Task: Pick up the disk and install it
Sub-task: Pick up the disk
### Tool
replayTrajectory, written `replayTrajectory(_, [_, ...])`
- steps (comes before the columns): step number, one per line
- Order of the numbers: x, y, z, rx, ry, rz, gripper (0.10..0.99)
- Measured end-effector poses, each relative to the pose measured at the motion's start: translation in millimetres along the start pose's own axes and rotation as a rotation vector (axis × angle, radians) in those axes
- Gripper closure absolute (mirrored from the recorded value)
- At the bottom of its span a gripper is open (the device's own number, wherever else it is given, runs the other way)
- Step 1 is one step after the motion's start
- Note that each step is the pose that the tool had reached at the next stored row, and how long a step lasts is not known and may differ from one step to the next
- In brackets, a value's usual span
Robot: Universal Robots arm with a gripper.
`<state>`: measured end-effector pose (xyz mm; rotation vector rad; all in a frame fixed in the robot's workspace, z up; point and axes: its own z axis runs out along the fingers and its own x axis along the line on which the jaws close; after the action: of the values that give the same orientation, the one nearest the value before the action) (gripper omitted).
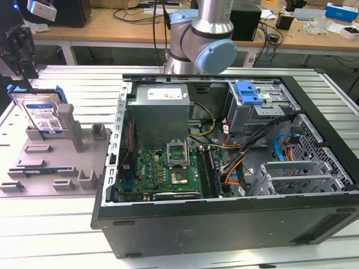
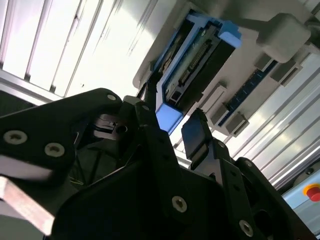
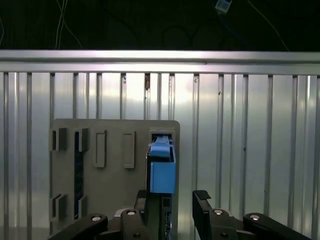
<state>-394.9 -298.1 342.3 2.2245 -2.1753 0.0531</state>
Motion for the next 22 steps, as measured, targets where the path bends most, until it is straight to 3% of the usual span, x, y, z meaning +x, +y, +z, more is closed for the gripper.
replayTrajectory(12, [2.9,5.9,1.1,-0.001,0.0022,-0.011,0.604])
replayTrajectory(17, [9.3,7.1,4.8,-0.001,0.0021,-0.011,0.604])
replayTrajectory(22, [9.2,7.3,10.1,-0.001,0.0022,-0.011,0.604])
